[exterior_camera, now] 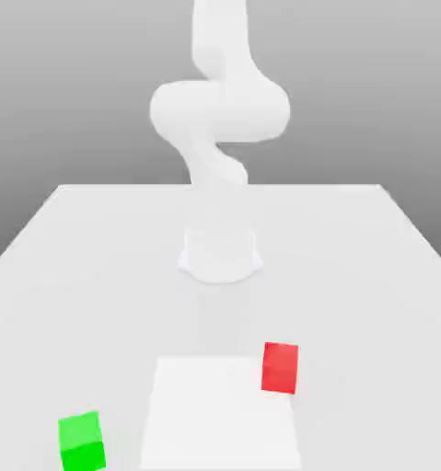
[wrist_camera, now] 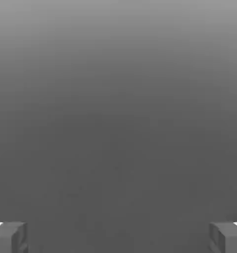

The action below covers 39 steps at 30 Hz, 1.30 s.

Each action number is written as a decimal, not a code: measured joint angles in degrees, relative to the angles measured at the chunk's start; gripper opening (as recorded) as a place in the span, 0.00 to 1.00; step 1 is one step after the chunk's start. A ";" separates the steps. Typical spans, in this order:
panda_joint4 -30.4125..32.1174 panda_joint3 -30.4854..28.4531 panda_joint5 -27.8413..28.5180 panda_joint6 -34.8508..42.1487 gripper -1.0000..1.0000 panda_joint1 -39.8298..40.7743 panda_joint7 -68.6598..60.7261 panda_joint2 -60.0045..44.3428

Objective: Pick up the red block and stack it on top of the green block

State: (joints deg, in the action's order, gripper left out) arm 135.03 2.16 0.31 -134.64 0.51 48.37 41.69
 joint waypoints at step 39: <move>26.77 7.81 3.17 -32.32 0.00 -3.90 23.50 -46.62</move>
State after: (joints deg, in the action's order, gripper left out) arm 161.80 9.97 3.48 -166.96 -3.39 71.86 -4.93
